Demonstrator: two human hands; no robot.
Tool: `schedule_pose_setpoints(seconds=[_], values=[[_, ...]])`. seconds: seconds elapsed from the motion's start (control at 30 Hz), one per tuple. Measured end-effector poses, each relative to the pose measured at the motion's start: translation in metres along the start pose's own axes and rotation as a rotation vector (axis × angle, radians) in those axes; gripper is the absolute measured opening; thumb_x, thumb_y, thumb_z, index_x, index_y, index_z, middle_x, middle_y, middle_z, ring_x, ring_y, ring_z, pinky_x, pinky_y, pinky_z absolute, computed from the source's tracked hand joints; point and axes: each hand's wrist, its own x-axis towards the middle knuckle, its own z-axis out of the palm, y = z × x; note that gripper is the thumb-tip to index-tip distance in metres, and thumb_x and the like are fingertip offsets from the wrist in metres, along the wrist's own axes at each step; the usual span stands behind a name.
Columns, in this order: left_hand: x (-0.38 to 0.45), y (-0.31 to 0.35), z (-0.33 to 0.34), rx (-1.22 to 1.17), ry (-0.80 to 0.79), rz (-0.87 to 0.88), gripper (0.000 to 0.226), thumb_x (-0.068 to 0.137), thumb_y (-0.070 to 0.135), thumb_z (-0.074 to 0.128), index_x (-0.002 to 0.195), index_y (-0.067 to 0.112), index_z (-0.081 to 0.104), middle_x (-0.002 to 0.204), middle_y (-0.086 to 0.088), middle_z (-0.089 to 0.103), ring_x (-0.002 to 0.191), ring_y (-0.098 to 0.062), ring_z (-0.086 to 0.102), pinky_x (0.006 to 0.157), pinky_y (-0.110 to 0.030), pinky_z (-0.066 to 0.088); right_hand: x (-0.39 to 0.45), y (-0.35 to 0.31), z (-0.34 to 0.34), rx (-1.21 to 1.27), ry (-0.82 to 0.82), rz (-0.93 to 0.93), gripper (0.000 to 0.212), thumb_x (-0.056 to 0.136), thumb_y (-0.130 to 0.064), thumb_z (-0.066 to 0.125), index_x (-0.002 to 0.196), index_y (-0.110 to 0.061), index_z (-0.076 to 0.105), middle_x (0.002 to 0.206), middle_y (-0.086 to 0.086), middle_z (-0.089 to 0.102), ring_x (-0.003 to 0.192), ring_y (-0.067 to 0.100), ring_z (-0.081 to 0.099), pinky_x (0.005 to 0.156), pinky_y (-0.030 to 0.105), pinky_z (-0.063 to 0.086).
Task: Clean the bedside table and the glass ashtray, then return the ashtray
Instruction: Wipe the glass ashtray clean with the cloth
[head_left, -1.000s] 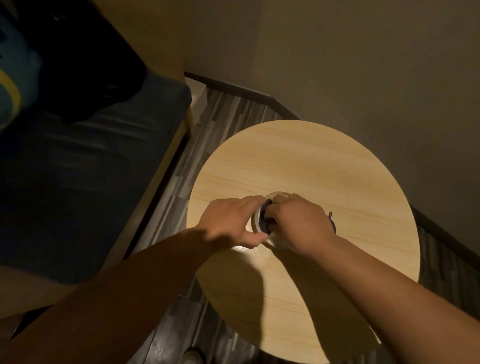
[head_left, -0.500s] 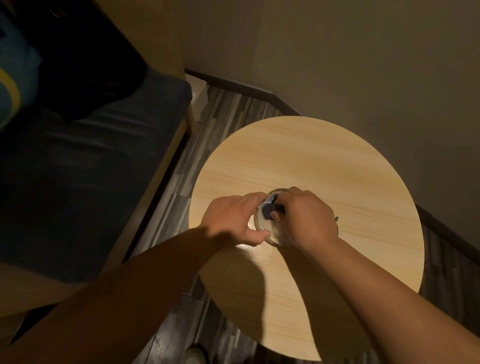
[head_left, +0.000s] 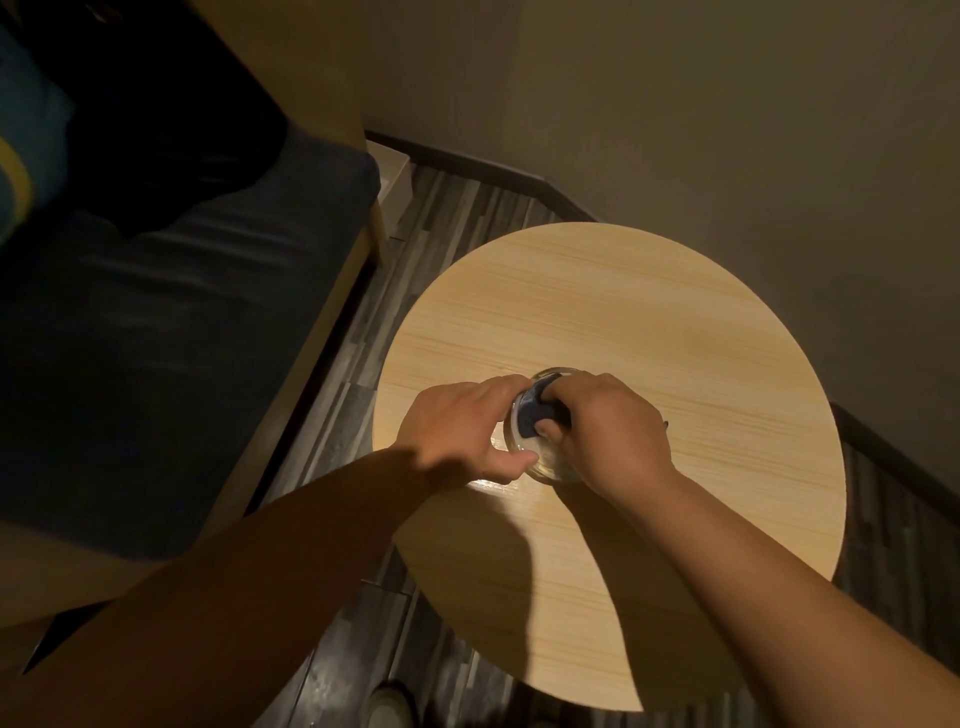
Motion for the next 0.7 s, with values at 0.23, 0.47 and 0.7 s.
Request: schedule_pose_setpoints(seconds=[0.23, 0.47, 0.7], values=[[0.000, -0.002, 0.001, 0.034, -0.021, -0.012, 0.075, 0.073, 0.066, 0.058, 0.135, 0.031, 0.038, 0.119, 0.010, 0.062, 0.093, -0.017, 0.061, 0.072, -0.031, 0.050, -0.004, 0.019, -0.012, -0.057, -0.245, -0.264, 0.024, 0.086, -0.021, 0.060, 0.108, -0.030, 0.067, 0.107, -0.009, 0.061, 0.084, 0.017, 0.039, 0.063, 0.032, 0.040], [0.001, -0.004, 0.003, 0.012, -0.061, -0.014, 0.076, 0.074, 0.066, 0.060, 0.137, 0.031, 0.037, 0.122, 0.009, 0.060, 0.096, -0.018, 0.060, 0.075, -0.033, 0.050, -0.004, 0.028, -0.023, -0.210, -0.405, -0.371, 0.028, 0.088, -0.017, 0.056, 0.108, -0.035, 0.065, 0.105, -0.013, 0.057, 0.083, 0.017, 0.034, 0.070, 0.036, 0.046], [0.001, -0.005, 0.003, 0.018, -0.074, -0.024, 0.076, 0.074, 0.064, 0.061, 0.137, 0.031, 0.037, 0.122, 0.010, 0.060, 0.099, -0.017, 0.060, 0.071, -0.029, 0.042, 0.006, 0.008, -0.019, -0.056, -0.313, -0.271, 0.022, 0.084, -0.021, 0.060, 0.102, -0.032, 0.068, 0.107, -0.010, 0.060, 0.097, 0.020, 0.047, 0.070, 0.034, 0.047]])
